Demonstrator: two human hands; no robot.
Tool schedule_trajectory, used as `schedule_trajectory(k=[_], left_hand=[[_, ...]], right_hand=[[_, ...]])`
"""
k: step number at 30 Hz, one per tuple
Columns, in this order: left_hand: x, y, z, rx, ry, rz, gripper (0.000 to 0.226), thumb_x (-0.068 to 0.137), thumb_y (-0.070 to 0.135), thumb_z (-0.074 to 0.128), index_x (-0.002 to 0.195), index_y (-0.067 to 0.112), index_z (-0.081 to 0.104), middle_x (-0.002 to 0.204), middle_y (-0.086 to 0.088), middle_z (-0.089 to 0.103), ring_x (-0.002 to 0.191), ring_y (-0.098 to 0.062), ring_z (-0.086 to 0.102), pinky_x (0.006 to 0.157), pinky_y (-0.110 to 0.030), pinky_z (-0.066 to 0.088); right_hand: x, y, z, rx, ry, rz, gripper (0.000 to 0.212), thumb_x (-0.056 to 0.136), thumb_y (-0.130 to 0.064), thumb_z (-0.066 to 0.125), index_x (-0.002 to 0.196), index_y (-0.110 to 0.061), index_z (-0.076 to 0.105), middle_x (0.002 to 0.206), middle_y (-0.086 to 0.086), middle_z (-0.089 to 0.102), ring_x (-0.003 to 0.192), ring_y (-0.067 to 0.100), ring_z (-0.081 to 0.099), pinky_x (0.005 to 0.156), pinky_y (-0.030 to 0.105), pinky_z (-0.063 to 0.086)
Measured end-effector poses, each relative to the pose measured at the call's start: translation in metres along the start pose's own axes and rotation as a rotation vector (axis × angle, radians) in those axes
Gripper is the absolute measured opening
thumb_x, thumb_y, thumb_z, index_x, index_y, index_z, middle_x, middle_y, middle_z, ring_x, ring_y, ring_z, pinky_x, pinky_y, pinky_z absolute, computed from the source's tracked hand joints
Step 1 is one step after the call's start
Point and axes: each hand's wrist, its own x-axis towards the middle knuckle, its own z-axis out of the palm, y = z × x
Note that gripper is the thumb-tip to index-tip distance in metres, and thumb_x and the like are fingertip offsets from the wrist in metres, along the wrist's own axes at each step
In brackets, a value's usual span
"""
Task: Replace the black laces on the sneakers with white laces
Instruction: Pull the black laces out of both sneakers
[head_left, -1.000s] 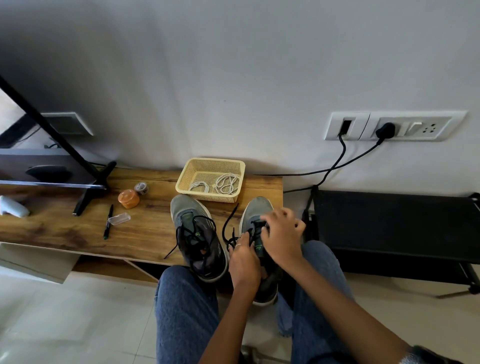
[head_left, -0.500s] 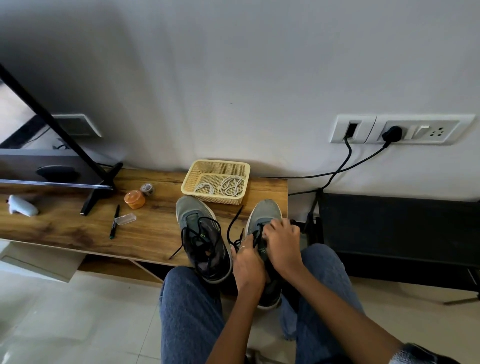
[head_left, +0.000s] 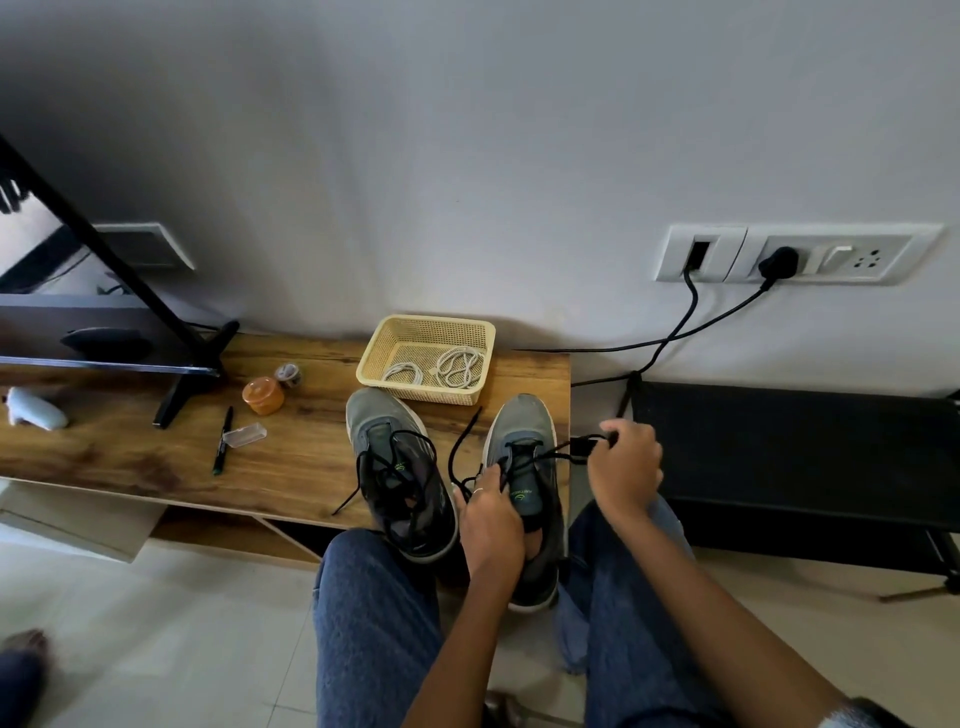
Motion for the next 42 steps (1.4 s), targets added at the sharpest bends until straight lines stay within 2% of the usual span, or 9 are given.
schedule_trajectory(k=[3,7,10,16,20,24,29,35,42], left_hand=[[-0.001,0.001,0.0,0.025,-0.02,0.0,0.043,0.099,0.011,0.039,0.142,0.011,0.04,0.126,-0.015,0.06,0.137,-0.029,0.033,0.115,-0.042,0.023],[-0.001,0.002,-0.002,0.052,-0.02,0.021,0.044,0.1,0.005,0.035,0.143,0.011,0.038,0.13,-0.015,0.057,0.133,-0.027,0.038,0.113,-0.043,0.027],[-0.003,0.003,-0.005,0.03,-0.03,0.025,0.043,0.101,0.005,0.033,0.143,0.011,0.039,0.138,-0.016,0.047,0.125,-0.027,0.047,0.112,-0.045,0.028],[0.0,-0.002,-0.001,0.048,-0.037,-0.002,0.049,0.1,0.003,0.031,0.148,0.014,0.031,0.142,-0.011,0.048,0.142,-0.029,0.024,0.115,-0.042,0.023],[0.001,0.0,-0.002,0.023,-0.037,-0.035,0.044,0.101,0.011,0.033,0.145,0.015,0.037,0.13,-0.016,0.058,0.141,-0.036,0.023,0.116,-0.041,0.021],[-0.002,0.003,-0.006,0.055,-0.026,0.001,0.04,0.102,0.014,0.035,0.141,0.015,0.041,0.125,-0.016,0.061,0.135,-0.036,0.035,0.118,-0.041,0.017],[-0.002,0.004,-0.006,0.066,-0.019,0.005,0.037,0.102,0.014,0.035,0.139,0.015,0.042,0.125,-0.014,0.061,0.134,-0.033,0.037,0.119,-0.038,0.011],[-0.003,0.004,-0.006,0.093,-0.02,0.01,0.04,0.101,0.013,0.036,0.141,0.014,0.04,0.129,-0.013,0.059,0.135,-0.03,0.036,0.118,-0.039,0.015],[-0.004,0.003,-0.007,0.086,-0.03,0.045,0.048,0.098,0.001,0.033,0.144,0.013,0.037,0.132,-0.019,0.054,0.134,-0.031,0.037,0.114,-0.045,0.025]], right_hand=[[-0.014,-0.012,0.001,-0.18,-0.02,-0.354,0.034,0.089,-0.013,0.053,0.123,-0.019,0.056,0.124,0.001,0.052,0.122,0.023,0.04,0.1,0.044,0.031],[-0.029,-0.022,0.016,-0.412,-0.236,-0.659,0.026,0.091,-0.023,0.053,0.116,-0.023,0.062,0.119,-0.006,0.056,0.125,0.02,0.036,0.096,0.04,0.024],[-0.04,-0.026,0.026,-0.593,-0.226,-0.721,0.018,0.07,-0.027,0.078,0.085,-0.02,0.071,0.091,-0.004,0.065,0.105,0.024,0.053,0.085,0.044,0.035],[-0.036,-0.009,0.037,-0.397,-0.161,-0.725,0.016,0.068,-0.02,0.081,0.072,-0.02,0.065,0.075,-0.006,0.061,0.08,0.018,0.056,0.082,0.039,0.045],[-0.028,-0.001,0.024,-0.16,-0.089,-0.578,0.011,0.085,-0.014,0.062,0.074,-0.015,0.061,0.08,-0.003,0.058,0.083,0.016,0.051,0.077,0.033,0.044],[-0.008,0.014,0.012,0.147,0.021,-0.216,0.014,0.087,-0.01,0.059,0.073,-0.012,0.061,0.082,0.002,0.058,0.085,0.021,0.052,0.07,0.024,0.033],[0.009,0.027,0.007,0.214,0.033,0.151,0.013,0.088,-0.013,0.055,0.08,-0.009,0.064,0.099,0.014,0.063,0.096,0.033,0.056,0.072,0.032,0.04],[-0.014,0.006,0.004,-0.151,-0.082,-0.268,0.023,0.09,-0.021,0.056,0.112,-0.018,0.062,0.115,0.001,0.055,0.117,0.025,0.042,0.097,0.044,0.032],[-0.038,-0.018,0.027,-0.541,-0.277,-0.71,0.025,0.096,-0.032,0.046,0.113,-0.024,0.062,0.119,-0.005,0.054,0.121,0.02,0.035,0.091,0.038,0.028]])
